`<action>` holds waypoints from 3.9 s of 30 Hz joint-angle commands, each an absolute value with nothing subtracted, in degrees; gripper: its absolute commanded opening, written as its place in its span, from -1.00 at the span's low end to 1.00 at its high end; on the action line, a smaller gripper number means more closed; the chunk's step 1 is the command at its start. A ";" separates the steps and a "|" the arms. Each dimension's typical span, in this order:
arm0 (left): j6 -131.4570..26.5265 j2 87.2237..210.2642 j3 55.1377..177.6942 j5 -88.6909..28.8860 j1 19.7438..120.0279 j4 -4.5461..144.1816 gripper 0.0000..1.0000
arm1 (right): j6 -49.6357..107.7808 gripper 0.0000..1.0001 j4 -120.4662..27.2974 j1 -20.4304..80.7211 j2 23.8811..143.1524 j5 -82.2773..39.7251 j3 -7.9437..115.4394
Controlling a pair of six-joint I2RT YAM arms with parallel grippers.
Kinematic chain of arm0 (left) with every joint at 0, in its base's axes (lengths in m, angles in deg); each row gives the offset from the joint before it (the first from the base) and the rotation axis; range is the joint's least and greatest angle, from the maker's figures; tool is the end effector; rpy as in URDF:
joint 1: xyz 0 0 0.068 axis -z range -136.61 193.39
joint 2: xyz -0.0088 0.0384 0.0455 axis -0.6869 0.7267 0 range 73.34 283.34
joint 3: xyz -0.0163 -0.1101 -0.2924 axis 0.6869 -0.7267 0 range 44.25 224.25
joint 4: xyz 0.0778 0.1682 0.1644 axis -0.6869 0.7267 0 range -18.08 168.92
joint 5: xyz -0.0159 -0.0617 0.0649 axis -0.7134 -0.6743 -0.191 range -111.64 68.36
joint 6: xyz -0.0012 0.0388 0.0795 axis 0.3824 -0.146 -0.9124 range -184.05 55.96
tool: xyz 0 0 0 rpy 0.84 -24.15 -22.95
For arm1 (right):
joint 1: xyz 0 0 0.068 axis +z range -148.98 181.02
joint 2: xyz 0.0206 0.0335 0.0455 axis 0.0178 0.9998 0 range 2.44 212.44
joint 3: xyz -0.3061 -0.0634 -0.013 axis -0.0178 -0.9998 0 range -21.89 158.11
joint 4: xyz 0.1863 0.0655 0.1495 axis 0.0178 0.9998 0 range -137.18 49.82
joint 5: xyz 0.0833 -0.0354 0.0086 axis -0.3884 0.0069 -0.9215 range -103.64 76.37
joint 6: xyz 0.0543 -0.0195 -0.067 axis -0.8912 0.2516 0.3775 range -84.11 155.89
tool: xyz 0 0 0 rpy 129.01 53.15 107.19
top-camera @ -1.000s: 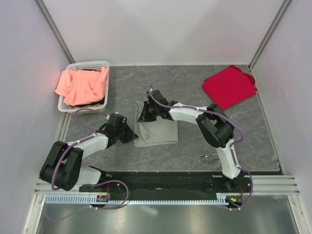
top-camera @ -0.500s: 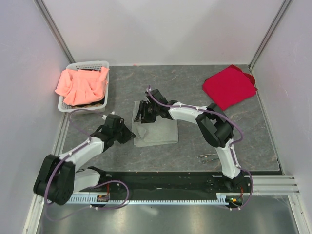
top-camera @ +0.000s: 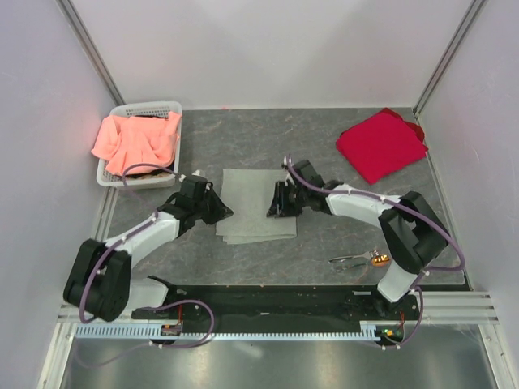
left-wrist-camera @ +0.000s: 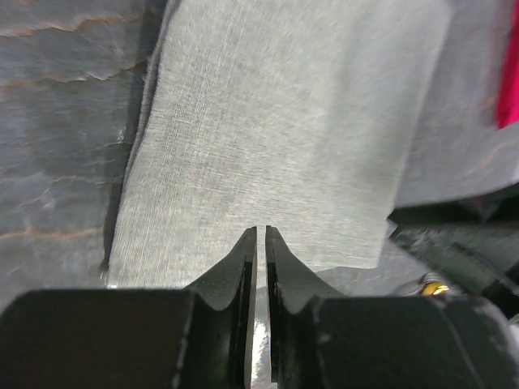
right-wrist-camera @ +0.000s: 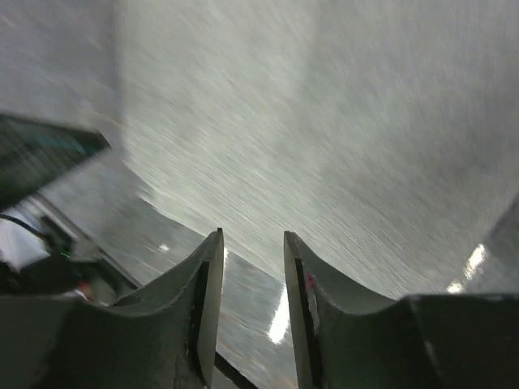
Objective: Fold the napkin into a case and place the utensils inside
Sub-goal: Rotate the square-folded napkin at the center of the board, then pick up the square-folded napkin from the center of the board.
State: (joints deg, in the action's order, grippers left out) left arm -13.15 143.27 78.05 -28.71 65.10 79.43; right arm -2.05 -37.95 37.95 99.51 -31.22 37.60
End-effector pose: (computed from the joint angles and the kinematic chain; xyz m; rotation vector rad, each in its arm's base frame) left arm 0.2256 -0.1002 0.2079 -0.5560 2.3933 -0.7451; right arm 0.2884 0.2463 0.2149 -0.1345 2.5667 0.9323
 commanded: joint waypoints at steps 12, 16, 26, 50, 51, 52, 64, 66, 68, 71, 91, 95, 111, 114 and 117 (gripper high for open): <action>-12.90 161.14 79.50 -31.14 75.71 73.95 -0.78 | 11.60 -0.34 -36.63 29.59 101.29 -25.06 30.39; -6.75 164.47 79.74 -32.27 84.68 68.51 -0.78 | 17.68 -0.31 -34.10 29.23 108.86 -21.29 40.05; -7.96 160.28 90.04 -30.00 92.53 74.98 -0.54 | 20.42 0.05 -21.52 29.23 112.66 -14.34 59.78; -6.13 126.16 74.75 -23.67 76.70 108.74 0.01 | -15.17 0.03 -32.14 37.93 72.40 -23.30 9.06; -5.95 126.07 74.66 -23.31 76.70 109.53 0.01 | -15.87 0.01 -33.19 38.45 72.31 -23.30 8.53; -5.86 125.90 74.66 -22.96 76.70 110.06 0.01 | -16.49 0.01 -33.73 38.81 72.14 -23.22 7.65; -1.65 121.94 67.98 -25.60 76.70 102.43 -0.07 | -23.96 -0.03 -41.11 40.92 71.08 -22.25 2.55; -1.03 121.59 66.14 -25.60 76.70 101.20 -0.09 | -25.10 -0.08 -41.73 41.36 70.99 -21.63 1.93; -0.68 121.33 64.91 -26.21 76.70 99.70 -0.08 | -25.46 -0.10 -41.82 41.54 70.90 -21.02 1.32; -0.41 121.15 64.29 -26.47 76.70 98.82 -0.07 | -26.16 -0.16 -41.38 42.06 70.90 -20.67 1.05; 0.73 114.64 64.63 -27.00 76.78 100.40 0.01 | -36.18 -0.39 -46.74 43.12 71.34 -19.17 -3.78; -0.41 116.05 65.16 -26.83 76.78 100.83 0.01 | -36.62 -0.40 -46.83 43.12 71.34 -18.73 -4.57; -2.70 118.42 67.80 -26.12 76.78 101.36 0.10 | -32.06 -1.00 -45.18 43.12 64.49 -17.94 -2.38; -2.79 118.86 68.06 -26.04 76.70 101.36 0.10 | -30.30 -1.00 -39.63 43.12 62.03 -16.10 0.61; -2.78 119.13 68.33 -26.04 76.70 101.10 0.10 | -29.59 -1.00 -36.37 43.12 61.15 -15.31 1.32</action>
State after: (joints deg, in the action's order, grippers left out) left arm -1.13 118.83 66.05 -26.61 76.88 101.64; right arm -31.99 -41.75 42.82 62.71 -17.97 -1.75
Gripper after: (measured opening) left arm 0.546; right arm 0.011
